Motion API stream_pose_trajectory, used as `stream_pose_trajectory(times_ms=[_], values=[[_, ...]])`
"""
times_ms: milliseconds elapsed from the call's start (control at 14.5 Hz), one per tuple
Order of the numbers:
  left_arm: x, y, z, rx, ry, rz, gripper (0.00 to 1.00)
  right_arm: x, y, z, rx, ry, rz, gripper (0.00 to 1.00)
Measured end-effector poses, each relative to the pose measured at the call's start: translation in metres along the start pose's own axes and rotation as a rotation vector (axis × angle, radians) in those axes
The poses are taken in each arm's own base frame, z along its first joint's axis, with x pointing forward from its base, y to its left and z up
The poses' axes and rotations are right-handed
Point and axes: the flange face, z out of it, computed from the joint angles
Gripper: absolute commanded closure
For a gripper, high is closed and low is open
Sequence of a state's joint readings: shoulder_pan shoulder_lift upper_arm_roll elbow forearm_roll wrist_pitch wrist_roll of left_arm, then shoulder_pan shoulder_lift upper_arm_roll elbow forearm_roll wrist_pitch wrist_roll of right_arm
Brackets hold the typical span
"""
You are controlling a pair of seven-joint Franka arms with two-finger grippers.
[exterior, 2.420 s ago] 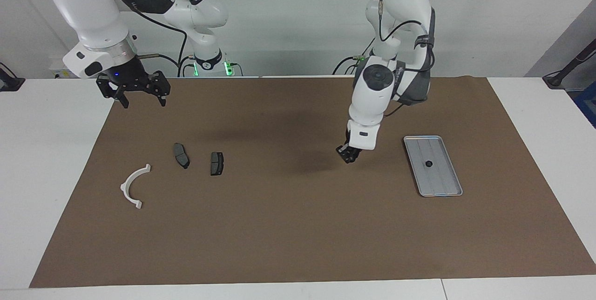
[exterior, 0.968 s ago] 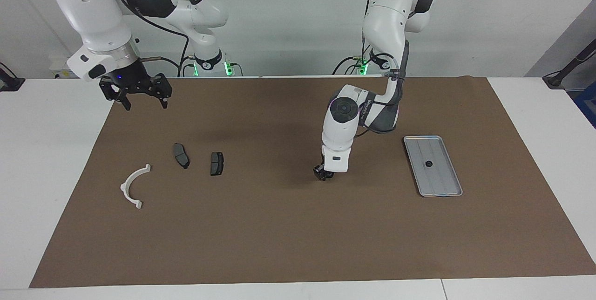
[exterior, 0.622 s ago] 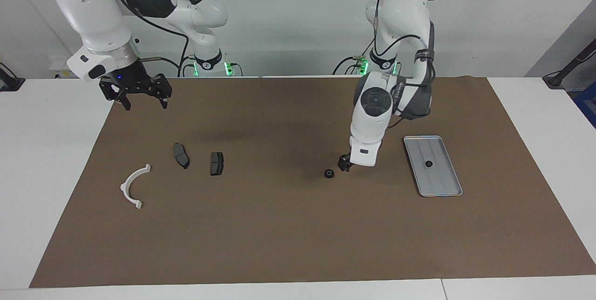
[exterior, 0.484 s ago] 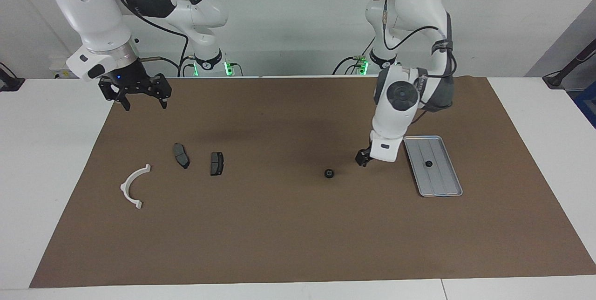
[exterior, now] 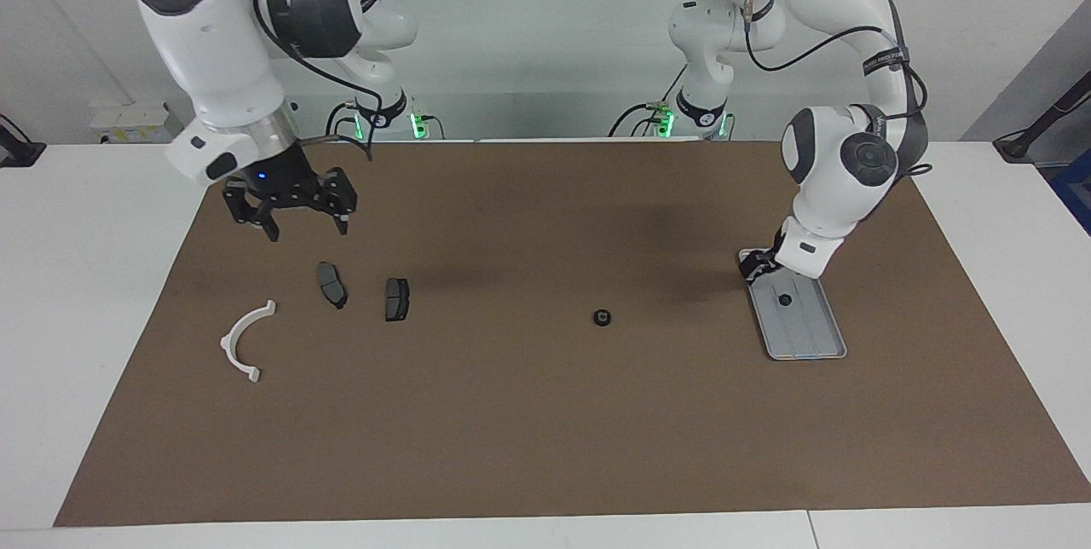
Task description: Place bearing gear from tray to pile
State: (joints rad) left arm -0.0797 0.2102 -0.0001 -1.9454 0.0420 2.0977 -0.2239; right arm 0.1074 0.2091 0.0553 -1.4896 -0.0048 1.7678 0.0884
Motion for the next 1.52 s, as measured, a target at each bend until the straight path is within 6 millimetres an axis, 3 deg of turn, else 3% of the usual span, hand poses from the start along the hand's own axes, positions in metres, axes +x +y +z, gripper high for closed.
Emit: stream_pose_trajectory(times_ms=[138, 277, 346, 415, 553, 968, 1244, 1521], values=[[0.003, -0.017, 0.011, -0.01, 0.038, -0.004, 0.24, 0.018, -0.077, 0.03, -0.019, -0.016, 0.014, 0.0], [0.0, -0.026, 0.024, -0.013, 0.048, 0.004, 0.33, 0.014, -0.16, 0.059, -0.039, -0.022, 0.038, 0.0], [-0.001, -0.03, 0.029, -0.014, 0.051, 0.003, 0.43, 0.007, -0.199, 0.072, -0.041, -0.021, 0.06, 0.0], [-0.002, -0.033, 0.031, -0.015, 0.054, 0.0, 0.46, -0.002, -0.232, 0.083, -0.039, -0.018, 0.076, 0.0], [-0.001, -0.035, 0.034, -0.018, 0.067, -0.001, 0.47, -0.016, -0.277, 0.103, -0.033, -0.014, 0.093, 0.0], [0.001, -0.033, 0.044, -0.022, 0.087, 0.0, 0.48, -0.022, -0.345, 0.17, 0.001, 0.014, 0.128, 0.0], [0.002, -0.033, 0.054, -0.022, 0.082, 0.0, 0.48, -0.013, -0.352, 0.2, 0.012, 0.024, 0.133, 0.0], [0.001, -0.035, 0.059, -0.023, 0.084, -0.005, 0.48, -0.002, -0.338, 0.212, 0.01, 0.023, 0.157, 0.0]])
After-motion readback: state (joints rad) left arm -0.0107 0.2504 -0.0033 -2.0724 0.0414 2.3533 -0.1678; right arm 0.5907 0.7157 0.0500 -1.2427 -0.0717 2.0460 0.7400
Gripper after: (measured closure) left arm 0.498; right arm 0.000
